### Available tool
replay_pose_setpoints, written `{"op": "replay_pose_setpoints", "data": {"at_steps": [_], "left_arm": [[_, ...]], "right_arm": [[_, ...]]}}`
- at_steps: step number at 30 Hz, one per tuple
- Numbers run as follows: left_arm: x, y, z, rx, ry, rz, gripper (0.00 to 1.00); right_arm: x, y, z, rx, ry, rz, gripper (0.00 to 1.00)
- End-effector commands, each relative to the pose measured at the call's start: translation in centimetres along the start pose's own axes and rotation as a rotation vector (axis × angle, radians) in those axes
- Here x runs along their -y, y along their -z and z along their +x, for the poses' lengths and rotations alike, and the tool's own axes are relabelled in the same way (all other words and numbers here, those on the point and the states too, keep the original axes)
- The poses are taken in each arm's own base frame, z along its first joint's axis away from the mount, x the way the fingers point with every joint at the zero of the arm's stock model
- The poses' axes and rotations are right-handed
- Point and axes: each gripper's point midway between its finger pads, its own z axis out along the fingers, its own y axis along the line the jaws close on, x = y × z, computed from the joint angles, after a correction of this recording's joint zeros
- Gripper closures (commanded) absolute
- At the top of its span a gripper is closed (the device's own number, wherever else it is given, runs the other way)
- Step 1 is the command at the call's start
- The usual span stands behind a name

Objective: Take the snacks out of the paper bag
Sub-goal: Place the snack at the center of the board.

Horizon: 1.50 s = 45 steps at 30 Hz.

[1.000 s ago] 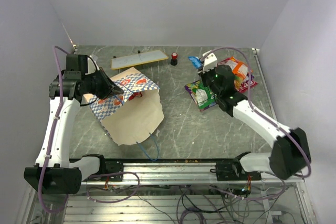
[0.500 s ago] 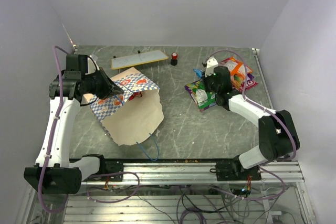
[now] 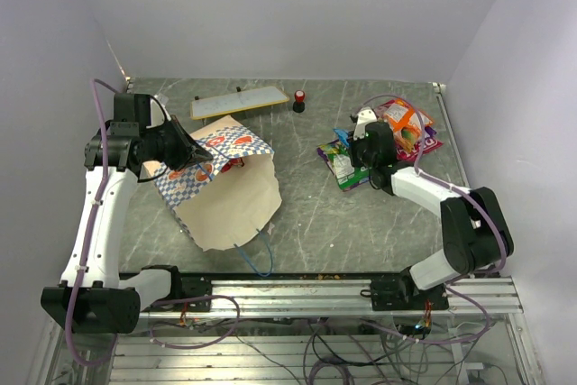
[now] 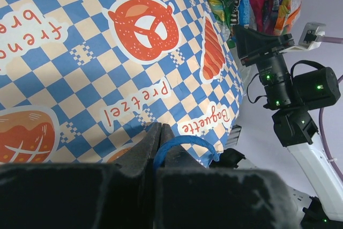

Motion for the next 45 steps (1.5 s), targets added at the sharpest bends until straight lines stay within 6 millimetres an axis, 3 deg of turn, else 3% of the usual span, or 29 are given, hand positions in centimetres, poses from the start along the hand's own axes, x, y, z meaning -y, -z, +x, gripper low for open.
{"op": "replay_pose_setpoints", "data": {"at_steps": [1,6,9,13,18,21,25,38,43,45], "left_arm": [[0.6,0.2,0.1,0.0,-0.014,0.032,0.93],[0.4,0.4,0.4,0.003,-0.018,0.027,0.93],[0.4,0.4,0.6,-0.003,-0.016,0.032,0.93],[0.4,0.4,0.7,-0.009,-0.023,0.033,0.93],[0.4,0.5,0.8,-0.017,-0.026,0.034,0.93],[0.4,0.5,1.0,-0.018,-0.028,0.035,0.93],[0.5,0.7,0.9,-0.012,-0.034,0.039,0.93],[0.8,1.1,0.7,-0.005,-0.045,0.037,0.93],[0.7,0.9,0.9,-0.01,-0.038,0.041,0.93],[0.7,0.9,0.8,-0.007,-0.037,0.04,0.93]], "right_arm": [[-0.7,-0.6,2.8,-0.077,-0.065,-0.024,1.0],[-0.8,-0.5,4.3,-0.104,-0.07,-0.022,1.0],[-0.2,-0.4,3.9,-0.1,-0.042,0.004,1.0],[0.7,-0.1,1.7,-0.077,0.018,0.032,1.0],[0.7,1.7,-3.2,0.0,0.075,0.017,1.0],[0.2,2.8,-4.1,0.026,0.064,-0.006,1.0],[-0.6,2.5,-1.5,-0.016,0.028,-0.031,1.0],[0.4,-0.2,4.5,-0.157,0.044,0.047,0.95],[0.2,-0.3,5.2,-0.171,0.043,0.036,0.89],[0.2,-0.2,4.4,-0.163,0.049,0.031,0.85]]}}
